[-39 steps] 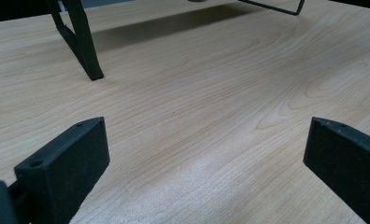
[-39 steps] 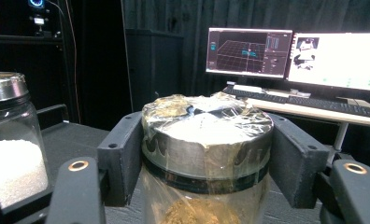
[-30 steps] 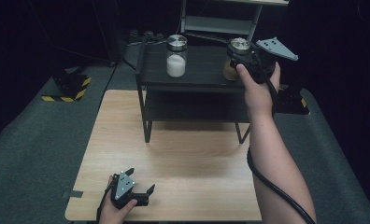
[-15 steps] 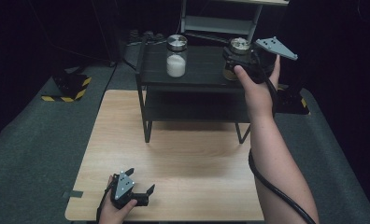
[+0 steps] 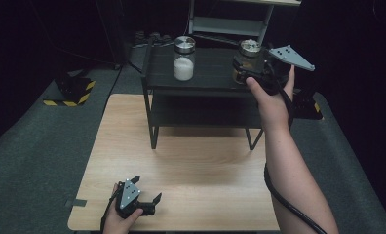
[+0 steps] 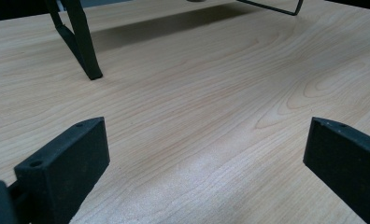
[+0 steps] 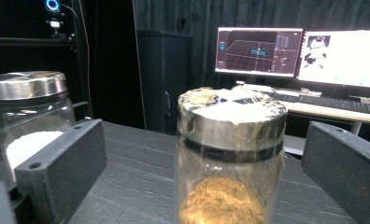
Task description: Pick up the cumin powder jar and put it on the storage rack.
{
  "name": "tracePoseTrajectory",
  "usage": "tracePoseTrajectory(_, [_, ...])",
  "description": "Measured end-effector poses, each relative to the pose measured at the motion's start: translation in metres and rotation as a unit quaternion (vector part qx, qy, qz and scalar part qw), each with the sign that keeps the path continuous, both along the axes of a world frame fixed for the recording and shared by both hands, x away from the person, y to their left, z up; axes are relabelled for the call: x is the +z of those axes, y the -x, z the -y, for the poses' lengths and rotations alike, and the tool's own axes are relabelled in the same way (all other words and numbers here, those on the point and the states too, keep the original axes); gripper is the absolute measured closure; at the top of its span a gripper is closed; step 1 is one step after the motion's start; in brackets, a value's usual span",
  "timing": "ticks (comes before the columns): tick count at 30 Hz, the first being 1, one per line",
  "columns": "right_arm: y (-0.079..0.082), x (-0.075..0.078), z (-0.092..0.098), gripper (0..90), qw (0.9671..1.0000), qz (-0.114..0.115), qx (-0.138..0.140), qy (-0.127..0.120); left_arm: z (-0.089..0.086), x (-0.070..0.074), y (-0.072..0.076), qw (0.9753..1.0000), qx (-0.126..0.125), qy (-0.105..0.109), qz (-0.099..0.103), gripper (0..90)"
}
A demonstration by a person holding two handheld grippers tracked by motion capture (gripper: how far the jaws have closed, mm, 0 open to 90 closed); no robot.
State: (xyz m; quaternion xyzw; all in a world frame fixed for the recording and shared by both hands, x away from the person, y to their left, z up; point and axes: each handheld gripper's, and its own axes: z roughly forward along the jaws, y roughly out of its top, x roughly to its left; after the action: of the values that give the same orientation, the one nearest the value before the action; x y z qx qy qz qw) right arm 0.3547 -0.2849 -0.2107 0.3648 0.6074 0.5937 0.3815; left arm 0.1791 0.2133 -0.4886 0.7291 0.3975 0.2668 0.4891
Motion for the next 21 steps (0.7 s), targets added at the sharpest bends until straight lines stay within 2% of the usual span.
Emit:
tracePoseTrajectory(9, [0.013,-0.010,0.007,0.3,0.9999,0.002,0.013,0.000,0.000,0.000,0.000,1.0000,0.000,0.001,-0.001,0.7])
tracePoseTrajectory(19, [0.030,-0.033,0.013,0.4,0.9996,0.002,0.029,0.001,0.001,0.000,0.000,1.0000,0.002,0.002,-0.001,0.7])
tracePoseTrajectory(21, [0.033,-0.037,0.015,0.4,0.9995,0.002,0.032,0.008,0.001,0.000,0.000,1.0000,0.001,0.001,-0.001,0.7])
